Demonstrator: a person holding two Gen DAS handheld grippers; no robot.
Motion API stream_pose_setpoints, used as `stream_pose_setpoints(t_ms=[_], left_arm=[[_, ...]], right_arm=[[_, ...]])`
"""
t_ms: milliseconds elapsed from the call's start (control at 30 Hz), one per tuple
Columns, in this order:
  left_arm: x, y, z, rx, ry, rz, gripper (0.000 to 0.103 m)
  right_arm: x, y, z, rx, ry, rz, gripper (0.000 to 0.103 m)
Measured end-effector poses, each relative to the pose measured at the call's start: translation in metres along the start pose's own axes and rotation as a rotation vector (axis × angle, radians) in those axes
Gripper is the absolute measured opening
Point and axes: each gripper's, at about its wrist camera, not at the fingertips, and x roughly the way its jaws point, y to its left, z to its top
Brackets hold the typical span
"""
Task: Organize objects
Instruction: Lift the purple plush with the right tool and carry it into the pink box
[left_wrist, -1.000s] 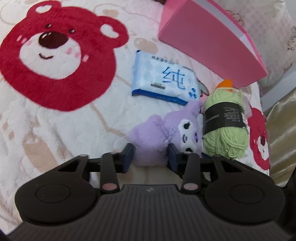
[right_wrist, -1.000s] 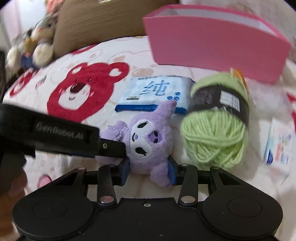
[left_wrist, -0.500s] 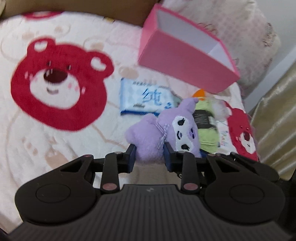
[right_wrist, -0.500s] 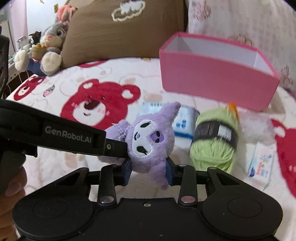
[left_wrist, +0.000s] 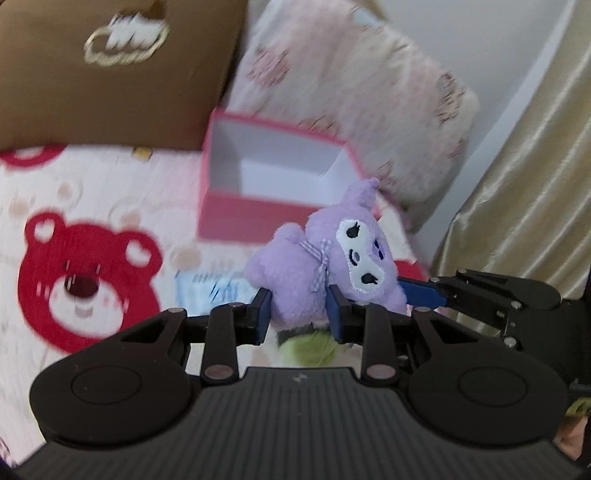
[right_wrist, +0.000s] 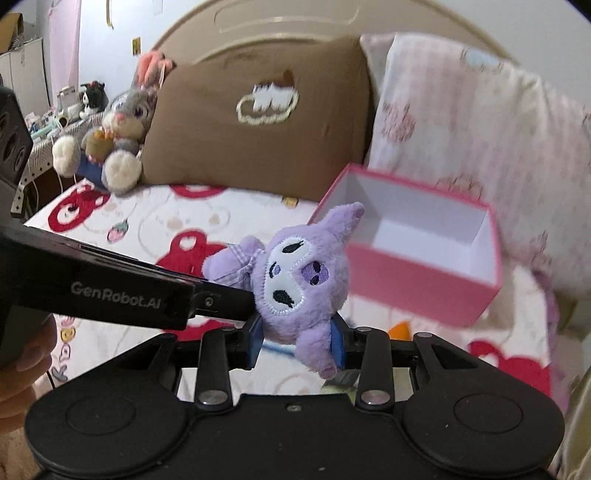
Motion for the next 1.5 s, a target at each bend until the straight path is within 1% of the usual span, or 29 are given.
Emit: stream_pose_setpoints(t_ms=[67, 167, 267, 333, 400, 567, 667, 833, 900, 1000, 1100, 1200, 1267, 1367, 1433, 1500], left_arm=[[0.001, -0.009, 0.013, 0.017, -0.004, -0.016, 0.029], [0.007, -0.018, 0.033, 0.038, -0.002, -0.016, 0.029], [0.023, -0.023, 0.053, 0.063, 0.011, -0.010, 0.029], [0.035, -0.023, 0.064, 0.053, 0.023, -0.023, 0.029], [0.047, -0.022, 0.075, 0.047, 0.029, -0.034, 0.030], [0.087, -0.024, 0.102, 0.041, 0.080, -0.066, 0.030], [0.114, -0.032, 0.116, 0.069, 0.094, -0.063, 0.030], [0.162, -0.040, 0.134, 0.092, 0.118, -0.050, 0.030], [0.179, -0.040, 0.137, 0.104, 0.127, -0.031, 0.030], [0.210, -0.037, 0.146, 0.119, 0.155, -0.012, 0.030], [0.237, -0.031, 0.153, 0.106, 0.193, -0.010, 0.030], [0.261, -0.024, 0.159, 0.109, 0.210, 0.005, 0.030], [0.279, -0.017, 0.164, 0.083, 0.231, 0.007, 0.030], [0.302, -0.006, 0.172, 0.035, 0.256, -0.003, 0.029], [0.317, 0.001, 0.176, 0.007, 0.276, 0.000, 0.029], [0.329, 0.009, 0.180, -0.036, 0.296, -0.017, 0.029]], right_arm=[[-0.004, -0.011, 0.014, 0.011, 0.005, 0.000, 0.041], [-0.003, -0.023, 0.027, 0.023, 0.020, -0.011, 0.041], [0.006, -0.033, 0.040, 0.036, 0.076, -0.013, 0.041], [0.014, -0.045, 0.051, 0.040, 0.096, -0.018, 0.041], [0.020, -0.057, 0.057, 0.051, 0.094, -0.008, 0.041], [0.042, -0.101, 0.062, 0.112, 0.082, 0.039, 0.040], [0.058, -0.125, 0.064, 0.145, 0.068, 0.050, 0.040], [0.088, -0.158, 0.069, 0.153, 0.052, 0.020, 0.040], [0.103, -0.170, 0.069, 0.161, 0.057, 0.016, 0.040], [0.128, -0.187, 0.066, 0.205, 0.069, 0.012, 0.040], [0.151, -0.203, 0.063, 0.237, 0.080, 0.003, 0.040], [0.175, -0.217, 0.065, 0.251, 0.092, -0.001, 0.040], [0.192, -0.225, 0.068, 0.251, 0.113, -0.014, 0.040], [0.214, -0.240, 0.073, 0.307, 0.160, -0.018, 0.040], [0.229, -0.250, 0.076, 0.349, 0.212, -0.002, 0.040], [0.238, -0.255, 0.081, 0.380, 0.232, -0.015, 0.040]])
